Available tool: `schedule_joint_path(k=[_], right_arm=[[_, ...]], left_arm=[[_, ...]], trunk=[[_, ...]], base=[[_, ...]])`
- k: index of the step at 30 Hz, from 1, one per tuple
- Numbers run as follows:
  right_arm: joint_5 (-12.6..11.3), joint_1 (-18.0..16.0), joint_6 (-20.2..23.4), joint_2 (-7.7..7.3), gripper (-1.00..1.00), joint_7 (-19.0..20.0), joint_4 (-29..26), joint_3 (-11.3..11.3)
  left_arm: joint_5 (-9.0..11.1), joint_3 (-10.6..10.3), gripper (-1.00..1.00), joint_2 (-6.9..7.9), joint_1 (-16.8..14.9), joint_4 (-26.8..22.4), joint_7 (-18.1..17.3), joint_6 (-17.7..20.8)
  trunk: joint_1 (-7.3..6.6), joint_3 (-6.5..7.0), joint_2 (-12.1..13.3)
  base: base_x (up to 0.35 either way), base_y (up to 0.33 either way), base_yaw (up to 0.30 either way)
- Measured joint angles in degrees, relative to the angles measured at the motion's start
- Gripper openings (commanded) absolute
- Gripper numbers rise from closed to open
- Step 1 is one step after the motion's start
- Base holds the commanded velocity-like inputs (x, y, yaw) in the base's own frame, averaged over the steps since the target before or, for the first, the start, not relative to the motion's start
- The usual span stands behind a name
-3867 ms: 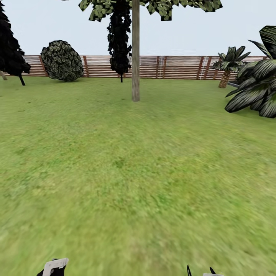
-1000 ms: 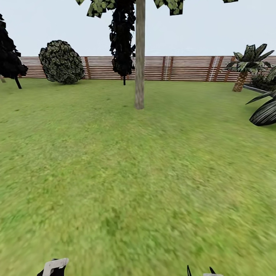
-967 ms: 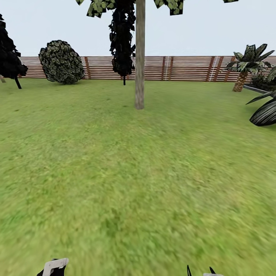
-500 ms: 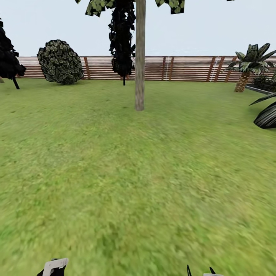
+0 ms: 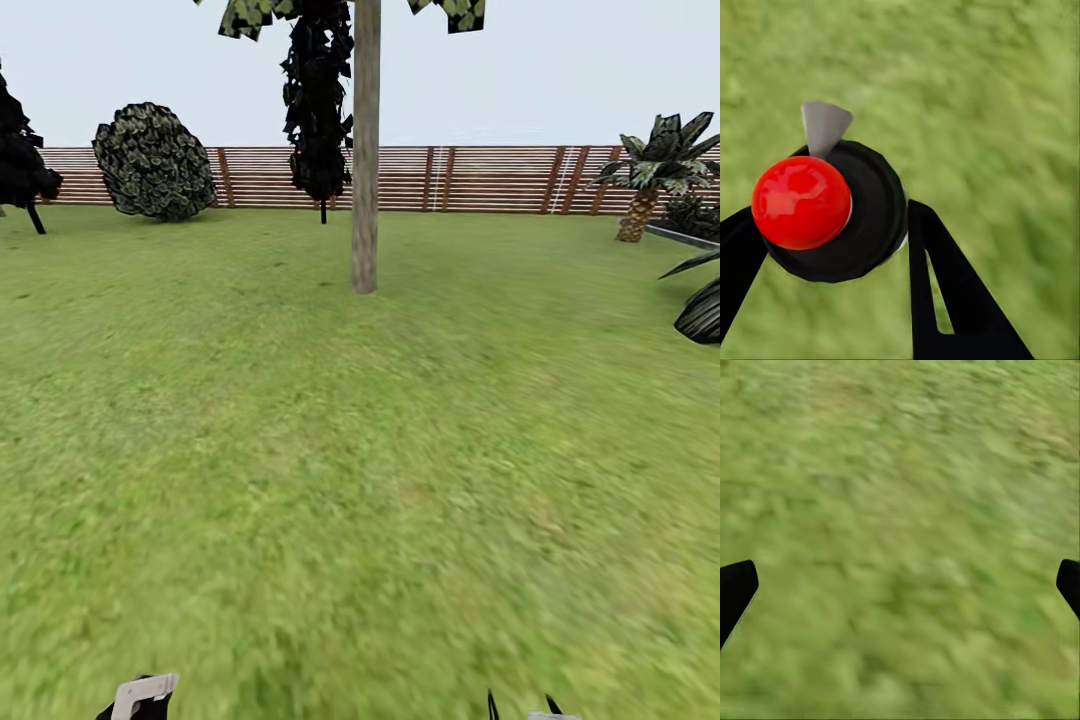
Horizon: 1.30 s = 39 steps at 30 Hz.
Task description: In the garden, pick up the pesticide atomizer on the floor and spray pesticide onto both trees until each tree trunk is fully covered.
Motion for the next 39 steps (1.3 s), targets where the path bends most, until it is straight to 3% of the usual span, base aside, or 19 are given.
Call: schedule_joint_path(k=[39], right_arm=[[0.0,0.0,0.0,0.02,1.00,0.0,0.0,0.0]], left_arm=[[0.1,0.0,-1.00,0.00,0.0,0.0,0.0,0.0]], trunk=[[0.00,0.00,0.0]], base=[[0.340,0.000,0.000]])
